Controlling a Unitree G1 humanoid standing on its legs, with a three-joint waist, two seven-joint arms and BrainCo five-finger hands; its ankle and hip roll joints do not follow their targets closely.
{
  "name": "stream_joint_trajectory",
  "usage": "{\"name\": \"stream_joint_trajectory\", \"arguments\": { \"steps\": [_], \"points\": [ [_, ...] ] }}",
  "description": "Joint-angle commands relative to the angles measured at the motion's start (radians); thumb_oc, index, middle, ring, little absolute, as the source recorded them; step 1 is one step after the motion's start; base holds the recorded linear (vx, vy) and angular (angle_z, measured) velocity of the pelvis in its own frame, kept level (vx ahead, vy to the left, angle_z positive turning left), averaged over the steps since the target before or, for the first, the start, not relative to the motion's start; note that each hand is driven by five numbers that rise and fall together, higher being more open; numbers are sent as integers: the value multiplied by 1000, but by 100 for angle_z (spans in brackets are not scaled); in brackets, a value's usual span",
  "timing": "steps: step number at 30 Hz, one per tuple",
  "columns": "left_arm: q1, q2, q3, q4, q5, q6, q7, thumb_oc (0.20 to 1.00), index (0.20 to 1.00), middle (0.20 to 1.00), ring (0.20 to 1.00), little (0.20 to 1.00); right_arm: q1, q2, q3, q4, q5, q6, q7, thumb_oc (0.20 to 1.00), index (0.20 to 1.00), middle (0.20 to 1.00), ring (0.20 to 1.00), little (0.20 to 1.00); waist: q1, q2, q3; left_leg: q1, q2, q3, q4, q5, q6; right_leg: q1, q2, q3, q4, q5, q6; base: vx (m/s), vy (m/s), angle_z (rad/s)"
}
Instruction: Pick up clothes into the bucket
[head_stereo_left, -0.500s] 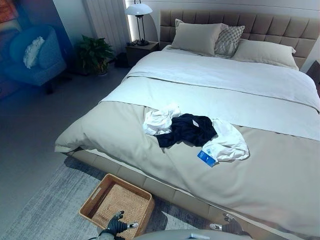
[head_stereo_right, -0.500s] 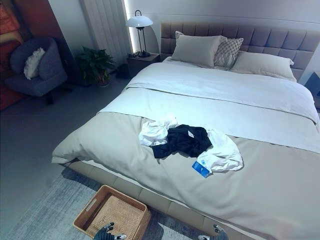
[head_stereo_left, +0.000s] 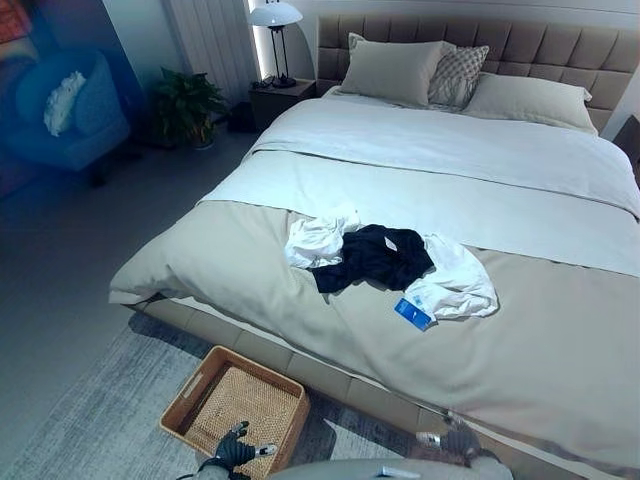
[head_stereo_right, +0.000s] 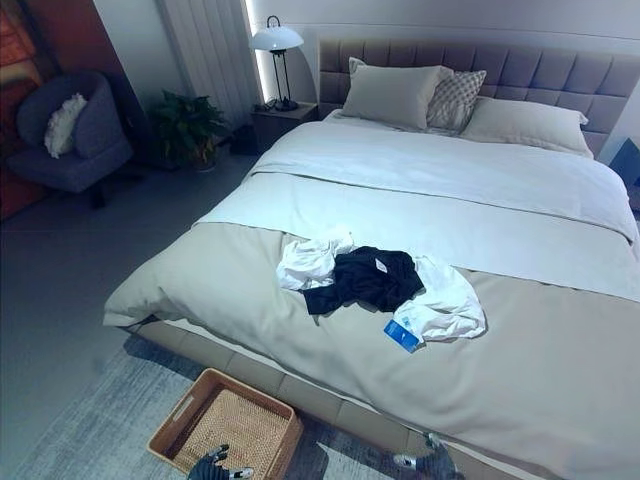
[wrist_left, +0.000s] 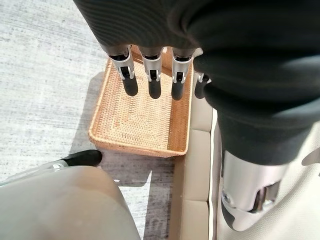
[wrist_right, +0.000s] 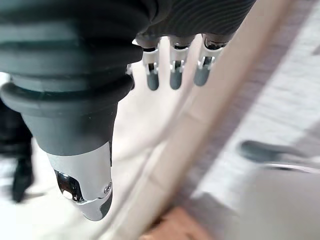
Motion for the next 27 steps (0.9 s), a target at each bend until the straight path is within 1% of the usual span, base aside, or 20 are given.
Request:
{"name": "stream_joint_trajectory", "arguments": {
  "steps": [1,5,9,12,13,14,16,18,19,20,22,23,24,26,27],
  "points": [
    [-65,-31,-27,-1,-10,-37,13,1000,1000,1000,1000,1000,-155,-63,27,-200,-50,-84,-30,1000,1000,1000,1000,1000,-16,-72,52,-51,-52,13,59,-18,11,14,-39,-8,53,-49,35,0,0,0],
    [-81,-26,-31,-3,-25,-41,25,1000,1000,1000,1000,1000,-215,-121,-6,-356,-56,-104,-58,1000,1000,1000,1000,1000,-11,-75,71,-82,-54,6,65,-11,13,-19,-44,-10,71,-50,37,-8,1,1],
    [-99,-25,-41,-12,-39,-47,43,1000,1000,1000,1000,1000,-305,-166,-70,-397,-68,-117,-136,1000,1000,1000,1000,1000,0,-70,91,-114,-58,-3,70,-5,16,-48,-50,-20,88,-52,38,-8,5,9],
    [-112,-21,-51,-34,-57,-57,65,1000,1000,1000,1000,1000,-384,-207,-125,-395,-102,-113,-236,1000,1000,1000,1000,1000,10,-63,113,-144,-59,-12,77,-1,18,-80,-53,-25,106,-54,39,-12,0,8],
    [-113,-21,-51,-34,-57,-57,65,1000,1000,1000,1000,1000,-385,-207,-125,-394,-102,-113,-236,1000,1000,1000,1000,1000,10,-62,113,-146,-59,-12,78,-1,18,-82,-53,-25,107,-55,39,-33,3,7],
    [-121,-20,-62,-37,-60,-61,76,1000,1000,1000,1000,1000,-443,-237,-142,-367,-143,-103,-299,1000,1000,1000,1000,1000,16,-56,128,-167,-61,-16,86,1,19,-105,-56,-25,124,-57,38,-31,1,5],
    [-129,-13,-78,-75,-80,-71,92,1000,1000,1000,1000,1000,-530,-292,-149,-318,-185,-87,-380,1000,1000,1000,1000,1000,26,-46,159,-207,-67,-26,113,-1,21,-147,-62,-23,156,-63,37,-67,3,4],
    [-140,-9,-94,-86,-94,-75,102,1000,1000,1000,1000,1000,-610,-335,-131,-279,-216,-69,-419,1000,1000,1000,1000,1000,34,-38,187,-241,-71,-28,139,-2,21,-181,-65,-16,179,-67,33,-60,13,5],
    [-143,-10,-93,-86,-95,-75,102,1000,1000,1000,1000,1000,-615,-336,-129,-275,-216,-70,-420,1000,1000,1000,1000,1000,33,-37,188,-245,-71,-27,142,-4,21,-185,-65,-15,182,-68,33,-80,20,8],
    [-152,-8,-110,-112,-120,-80,105,1000,1000,1000,1000,1000,-714,-390,-95,-237,-243,-51,-452,1000,1000,1000,1000,1000,39,-26,220,-286,-80,-33,182,-11,20,-226,-68,-7,215,-73,28,-72,25,5],
    [-161,-9,-134,-128,-141,-84,113,1000,1000,1000,1000,1000,-832,-451,-34,-150,-266,-30,-471,1000,1000,1000,1000,1000,47,-18,249,-325,-86,-34,214,-15,20,-267,-69,2,244,-77,24,-80,26,-1],
    [-167,-7,-141,-132,-154,-86,115,1000,1000,1000,1000,1000,-912,-487,21,-93,-288,-9,-470,1000,1000,1000,1000,1000,50,-20,265,-347,-85,-35,226,-15,19,-297,-67,9,262,-77,22,-68,8,-2],
    [-166,-1,-156,-153,-165,-89,117,1000,1000,1000,1000,1000,-960,-507,51,-51,-296,2,-483,1000,1000,1000,1000,1000,56,-21,275,-361,-85,-37,229,-13,19,-312,-67,8,269,-77,21,-61,-7,-1],
    [-181,1,-170,-157,-187,-94,122,1000,1000,1000,1000,1000,-1078,-535,142,48,-310,25,-469,1000,1000,1000,1000,1000,56,-26,295,-392,-80,-40,229,-2,16,-356,-65,10,295,-79,18,-49,-11,-6],
    [-183,-1,-168,-156,-187,-94,122,1000,1000,1000,1000,1000,-1086,-534,148,53,-308,24,-469,1000,1000,1000,1000,1000,54,-25,294,-395,-80,-40,229,-2,16,-360,-65,11,298,-80,18,-101,-30,-6]
  ]
}}
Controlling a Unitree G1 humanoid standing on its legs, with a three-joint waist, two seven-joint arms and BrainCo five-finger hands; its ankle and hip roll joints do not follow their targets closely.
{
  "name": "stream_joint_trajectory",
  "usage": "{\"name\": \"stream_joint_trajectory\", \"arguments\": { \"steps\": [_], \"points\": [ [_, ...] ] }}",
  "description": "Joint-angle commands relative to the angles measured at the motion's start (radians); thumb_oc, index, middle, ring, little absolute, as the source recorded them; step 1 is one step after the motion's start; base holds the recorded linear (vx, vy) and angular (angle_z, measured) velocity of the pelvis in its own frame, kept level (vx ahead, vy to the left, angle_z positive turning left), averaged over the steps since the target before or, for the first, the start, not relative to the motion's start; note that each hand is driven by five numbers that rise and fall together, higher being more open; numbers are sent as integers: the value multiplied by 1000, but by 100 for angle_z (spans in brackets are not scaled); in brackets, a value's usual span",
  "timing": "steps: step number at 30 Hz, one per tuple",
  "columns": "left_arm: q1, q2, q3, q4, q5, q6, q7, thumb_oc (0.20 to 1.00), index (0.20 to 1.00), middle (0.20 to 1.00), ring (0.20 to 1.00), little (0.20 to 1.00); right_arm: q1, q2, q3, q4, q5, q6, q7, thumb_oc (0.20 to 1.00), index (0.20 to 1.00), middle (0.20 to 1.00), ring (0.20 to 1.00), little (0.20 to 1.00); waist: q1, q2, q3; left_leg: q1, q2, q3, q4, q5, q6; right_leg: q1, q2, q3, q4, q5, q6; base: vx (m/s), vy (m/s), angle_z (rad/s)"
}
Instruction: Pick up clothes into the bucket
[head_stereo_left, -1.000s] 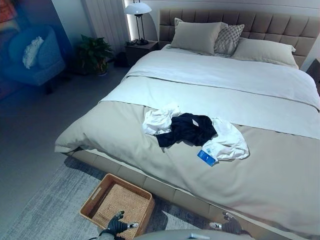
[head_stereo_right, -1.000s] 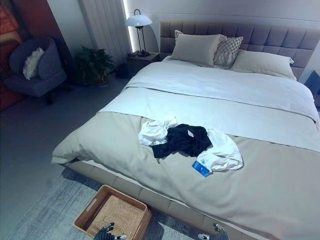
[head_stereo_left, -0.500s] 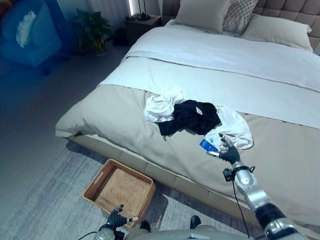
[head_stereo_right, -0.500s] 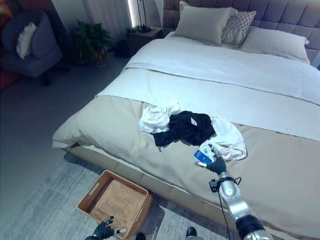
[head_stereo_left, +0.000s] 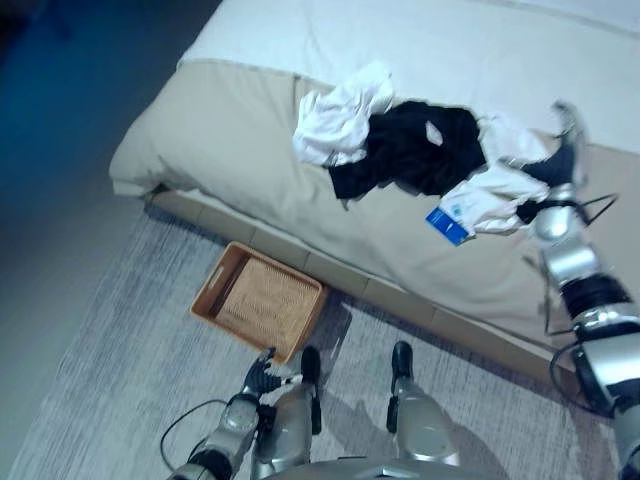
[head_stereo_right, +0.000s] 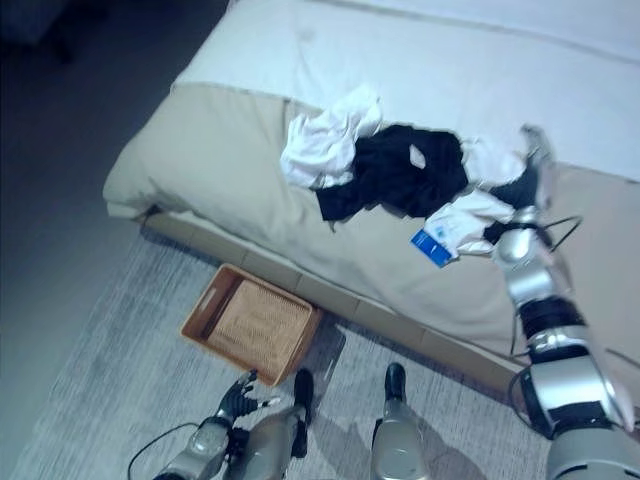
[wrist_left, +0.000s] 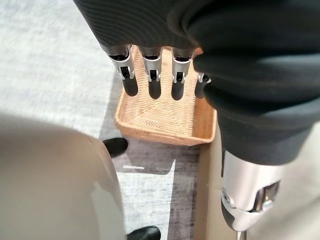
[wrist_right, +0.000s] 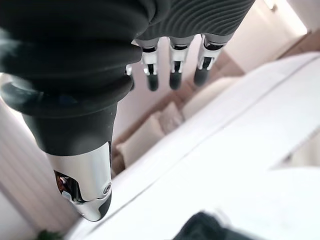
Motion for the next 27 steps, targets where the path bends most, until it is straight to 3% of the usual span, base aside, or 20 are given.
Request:
{"name": "stream_joint_trajectory", "arguments": {
  "steps": [1,2,9,18,27],
  "points": [
    [-15,31,-27,-30,-76,-31,31,1000,1000,1000,1000,1000,-170,-30,116,70,-25,31,-24,1000,1000,1000,1000,1000,26,-83,7,-78,-23,-4,72,-16,8,-85,-19,24,214,-119,7,-124,-58,6],
    [-34,32,-47,-41,-99,-35,38,1000,1000,1000,1000,1000,-248,-36,183,168,-32,49,-8,1000,1000,1000,1000,1000,33,-89,29,-113,-20,-14,76,-3,5,-122,-18,18,236,-119,4,-124,-57,14],
    [-84,28,-83,-54,-141,-43,54,1000,1000,1000,1000,1000,-392,-38,310,287,-45,66,12,1000,1000,1000,1000,1000,45,-84,96,-214,-21,-56,89,26,0,-232,-26,-13,310,-134,-1,-51,-38,23],
    [-121,26,-122,-88,-173,-52,62,1000,1000,1000,1000,1000,-512,-35,446,362,-72,82,85,1000,1000,1000,1000,1000,76,-54,101,-374,-37,-99,96,56,-3,-398,-52,-40,381,-144,-4,-6,-17,19],
    [-147,25,-149,-202,-226,-68,67,1000,1000,1000,1000,1000,-567,-35,476,411,-55,92,115,1000,1000,1000,1000,1000,104,-24,101,-515,-52,-113,123,61,2,-552,-67,-37,432,-146,-2,11,9,9]
  ]
}}
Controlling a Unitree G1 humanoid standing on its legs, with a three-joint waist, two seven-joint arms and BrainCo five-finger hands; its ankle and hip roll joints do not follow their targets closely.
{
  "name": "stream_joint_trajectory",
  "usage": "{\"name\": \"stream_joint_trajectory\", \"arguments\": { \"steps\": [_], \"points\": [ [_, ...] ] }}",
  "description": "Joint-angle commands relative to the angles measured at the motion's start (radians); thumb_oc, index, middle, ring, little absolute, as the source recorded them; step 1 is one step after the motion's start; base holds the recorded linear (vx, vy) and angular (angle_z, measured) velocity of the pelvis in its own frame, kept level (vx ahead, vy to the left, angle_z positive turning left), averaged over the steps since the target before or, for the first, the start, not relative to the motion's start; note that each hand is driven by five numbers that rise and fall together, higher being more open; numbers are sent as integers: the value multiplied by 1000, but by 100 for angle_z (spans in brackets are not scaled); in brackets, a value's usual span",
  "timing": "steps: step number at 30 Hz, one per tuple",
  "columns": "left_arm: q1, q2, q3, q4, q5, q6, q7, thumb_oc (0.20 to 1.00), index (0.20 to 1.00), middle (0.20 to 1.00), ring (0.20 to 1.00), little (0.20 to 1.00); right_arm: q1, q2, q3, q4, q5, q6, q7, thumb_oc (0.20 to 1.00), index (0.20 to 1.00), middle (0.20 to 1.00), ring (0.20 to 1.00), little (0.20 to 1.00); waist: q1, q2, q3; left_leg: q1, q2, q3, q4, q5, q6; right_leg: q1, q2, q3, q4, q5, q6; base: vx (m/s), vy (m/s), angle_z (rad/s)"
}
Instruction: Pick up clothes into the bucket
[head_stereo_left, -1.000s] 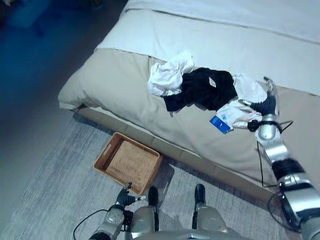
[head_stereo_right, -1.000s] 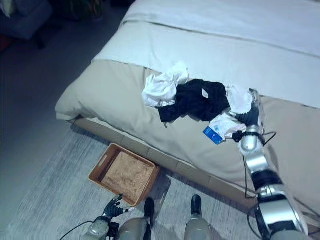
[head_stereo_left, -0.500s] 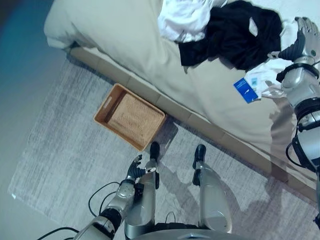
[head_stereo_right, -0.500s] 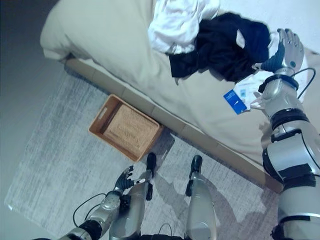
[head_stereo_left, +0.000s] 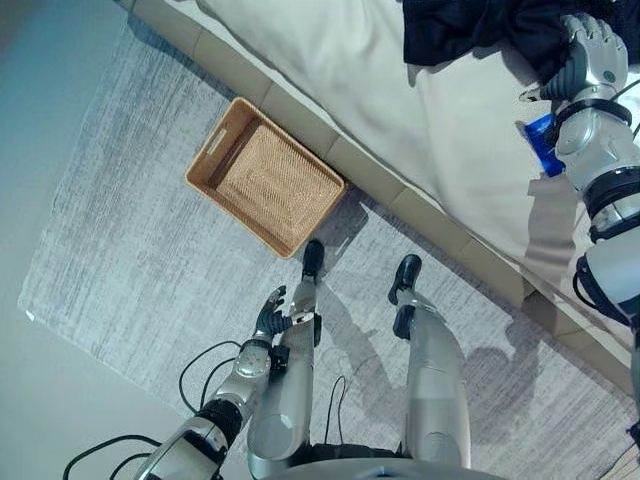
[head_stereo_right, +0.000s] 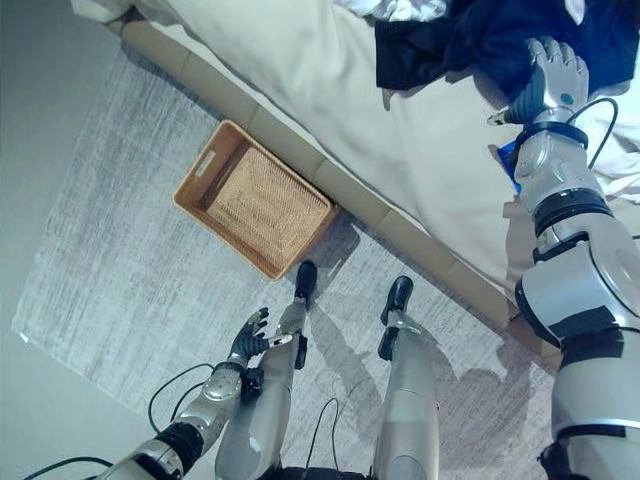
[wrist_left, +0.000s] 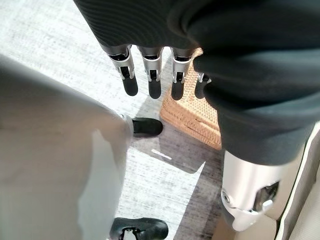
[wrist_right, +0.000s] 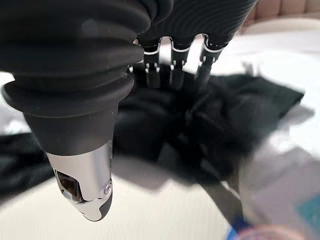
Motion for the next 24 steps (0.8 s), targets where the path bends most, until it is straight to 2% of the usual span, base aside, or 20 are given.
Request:
{"name": "stream_joint_trajectory", "arguments": {
  "steps": [1,5,6,7,8,9,11,20,21,22,23,24],
  "points": [
    [0,-11,-64,-59,-45,-21,13,1000,1000,1000,1000,1000,-131,-67,81,19,0,13,-16,1000,1000,1000,1000,1000,24,3,4,-38,-18,28,92,-56,11,27,16,40,6,-17,52,8,10,4],
    [-2,-5,-73,-98,-54,-26,21,1000,1000,1000,1000,1000,-172,-67,96,11,7,12,-47,1000,1000,1000,1000,1000,35,14,4,-77,-18,28,94,-54,14,-22,16,44,9,-15,54,22,-1,0],
    [6,-8,-84,-105,-58,-26,22,1000,1000,1000,1000,1000,-195,-64,99,11,27,10,-57,1000,1000,1000,1000,1000,37,19,4,-67,-21,26,94,-82,11,-23,11,55,26,-49,64,0,0,0],
    [-6,-6,-85,-105,-63,-26,24,1000,1000,1000,1000,1000,-231,-64,98,13,47,9,-63,1000,1000,1000,1000,1000,42,24,4,-101,-21,26,90,-51,14,-54,12,49,15,-15,57,89,-16,2],
    [2,-6,-88,-105,-69,-24,28,1000,1000,1000,1000,1000,-248,-57,105,9,68,8,-59,523,523,523,523,523,40,21,4,-85,-21,28,91,-79,11,-46,11,60,29,-49,65,0,0,0],
    [2,-7,-88,-103,-74,-24,29,1000,1000,1000,1000,1000,-270,-48,102,7,98,5,-63,347,347,347,347,347,40,19,4,-93,-21,29,90,-78,10,-57,11,64,30,-48,65,95,-12,4],
    [-2,-9,-96,-106,-77,-21,32,1000,1000,1000,1000,1000,-301,-48,113,13,127,4,-62,200,200,200,200,200,42,18,4,-104,-23,29,89,-77,10,-71,9,66,31,-48,65,0,0,0],
    [-12,-8,-108,-121,-88,-20,42,1000,1000,1000,1000,1000,-365,-69,109,-3,260,-20,-66,200,200,200,200,200,41,6,4,-127,-32,27,95,-77,7,-89,3,68,41,-54,66,0,0,0],
    [-15,-8,-104,-114,-88,-22,44,1000,1000,1000,1000,1000,-359,-68,106,-14,273,-27,-63,479,479,479,479,479,38,1,4,-125,-33,27,103,-80,6,-84,3,68,43,-54,66,0,-8,3],
    [-16,-9,-100,-111,-88,-21,46,1000,1000,1000,1000,1000,-353,-68,103,-22,279,-32,-62,576,576,576,576,576,35,-5,4,-124,-35,26,110,-82,5,-82,3,66,45,-55,65,-1,-14,5],
    [-17,-8,-93,-109,-89,-23,49,1000,1000,1000,1000,1000,-339,-68,98,-45,291,-40,-59,1000,1000,1000,1000,1000,31,-13,4,-122,-35,25,117,-87,4,-78,2,66,45,-55,65,-3,-15,6],
    [-16,-5,-87,-104,-85,-23,51,1000,1000,1000,1000,1000,-325,-70,103,-70,291,-48,-46,1000,1000,1000,1000,1000,28,-19,4,-119,-36,26,122,-90,4,-72,2,66,45,-55,64,-8,-19,7]
  ]
}}
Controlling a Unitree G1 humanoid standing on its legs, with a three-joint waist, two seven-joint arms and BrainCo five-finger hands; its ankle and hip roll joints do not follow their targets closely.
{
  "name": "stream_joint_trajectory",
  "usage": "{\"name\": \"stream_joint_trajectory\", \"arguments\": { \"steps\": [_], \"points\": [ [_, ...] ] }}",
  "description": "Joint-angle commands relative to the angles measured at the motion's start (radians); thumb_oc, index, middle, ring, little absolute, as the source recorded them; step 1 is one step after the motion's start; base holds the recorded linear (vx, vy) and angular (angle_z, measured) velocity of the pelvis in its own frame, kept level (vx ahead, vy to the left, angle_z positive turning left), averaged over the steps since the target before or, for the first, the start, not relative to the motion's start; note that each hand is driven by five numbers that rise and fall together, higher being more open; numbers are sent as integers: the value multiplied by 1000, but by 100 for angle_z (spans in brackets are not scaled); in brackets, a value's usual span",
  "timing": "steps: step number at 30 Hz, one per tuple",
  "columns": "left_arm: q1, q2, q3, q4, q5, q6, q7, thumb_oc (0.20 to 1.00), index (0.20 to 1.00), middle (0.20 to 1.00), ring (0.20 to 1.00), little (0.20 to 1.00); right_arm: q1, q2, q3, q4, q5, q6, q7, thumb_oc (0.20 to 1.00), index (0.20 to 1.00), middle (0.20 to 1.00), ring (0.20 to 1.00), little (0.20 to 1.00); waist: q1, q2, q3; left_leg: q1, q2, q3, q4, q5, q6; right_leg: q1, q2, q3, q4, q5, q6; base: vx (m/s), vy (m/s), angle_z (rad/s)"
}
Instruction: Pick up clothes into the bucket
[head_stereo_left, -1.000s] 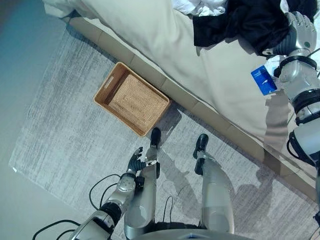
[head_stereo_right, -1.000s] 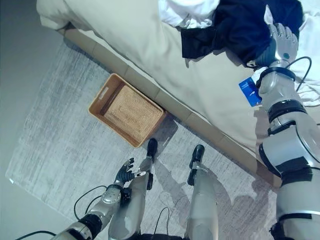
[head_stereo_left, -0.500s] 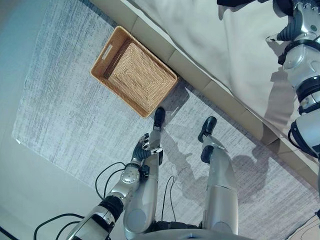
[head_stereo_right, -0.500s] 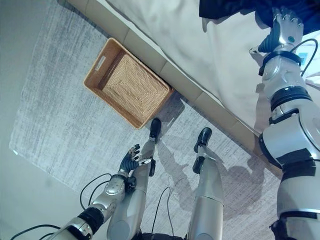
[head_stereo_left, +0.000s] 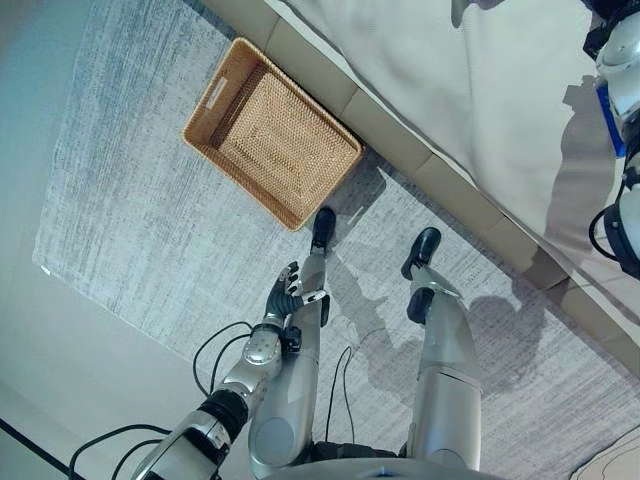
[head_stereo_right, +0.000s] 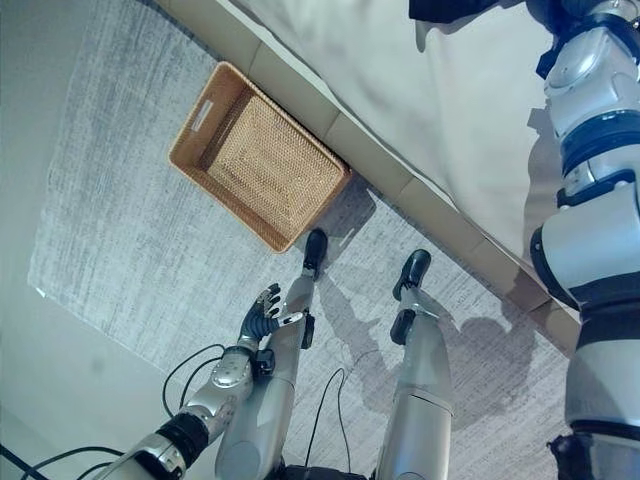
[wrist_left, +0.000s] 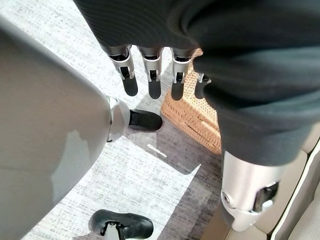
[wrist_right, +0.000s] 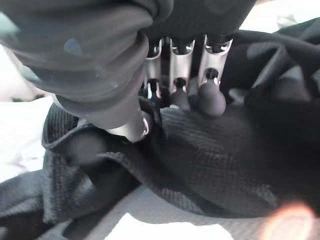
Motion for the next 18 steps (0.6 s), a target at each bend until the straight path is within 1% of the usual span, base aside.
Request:
{"name": "stream_joint_trajectory", "arguments": {
  "steps": [1,3,4,6,8,11,12,15,18],
  "points": [
    [2,-7,-20,24,-11,-8,11,1000,1000,1000,1000,1000,-50,-60,79,-100,35,-71,2,1000,1000,1000,1000,1000,-7,-37,4,18,-18,26,114,-113,9,94,29,50,-19,-42,67,-14,-26,5],
    [13,3,-2,16,-12,-10,12,1000,1000,1000,1000,1000,-27,-65,78,-167,50,-85,3,1000,1000,1000,1000,1000,-16,-53,4,20,-17,25,127,-117,8,105,31,51,-19,-38,66,-53,-5,2],
    [12,10,8,12,-10,-12,15,1000,1000,1000,1000,1000,-23,-69,73,-203,60,-96,-5,1000,1000,1000,1000,1000,-18,-59,4,-2,-16,27,125,-88,11,89,31,42,-31,-3,60,-89,27,2],
    [25,21,26,14,-5,-12,22,1000,1000,1000,1000,1000,2,-73,61,-287,61,-107,-22,1000,1000,1000,1000,1000,-29,-79,4,6,-10,32,129,-93,11,103,35,44,-40,2,61,-44,15,1],
    [32,25,45,19,-2,-13,31,1000,1000,1000,1000,1000,41,-88,30,-401,46,-123,-72,1000,1000,1000,1000,1000,-42,-93,4,19,-5,36,132,-96,10,118,38,46,-47,7,63,-10,4,-2],
    [45,33,77,34,15,-12,48,1000,1000,1000,1000,1000,106,-134,-39,-614,-32,-127,-143,1000,1000,1000,1000,1000,-59,-111,4,51,1,40,131,-101,9,153,44,49,-64,11,67,-22,-9,-12],
    [50,36,87,45,26,-12,50,1000,1000,1000,1000,1000,134,-152,-76,-679,-66,-124,-169,1000,1000,1000,1000,1000,-64,-116,4,71,4,42,125,-102,8,173,44,46,-72,13,69,-25,-8,-20],
    [68,47,112,58,43,-17,60,1000,1000,1000,1000,1000,180,-182,-150,-772,-141,-119,-218,1000,1000,1000,1000,1000,-69,-117,4,117,7,48,113,-105,8,218,44,45,-88,16,74,-22,20,-8],
    [85,65,139,69,59,-19,65,1000,1000,1000,1000,1000,237,-191,-228,-815,-174,-115,-241,1000,1000,1000,1000,1000,-68,-123,4,173,13,57,88,-103,11,270,49,47,-119,32,79,-22,46,-7]
  ]
}}
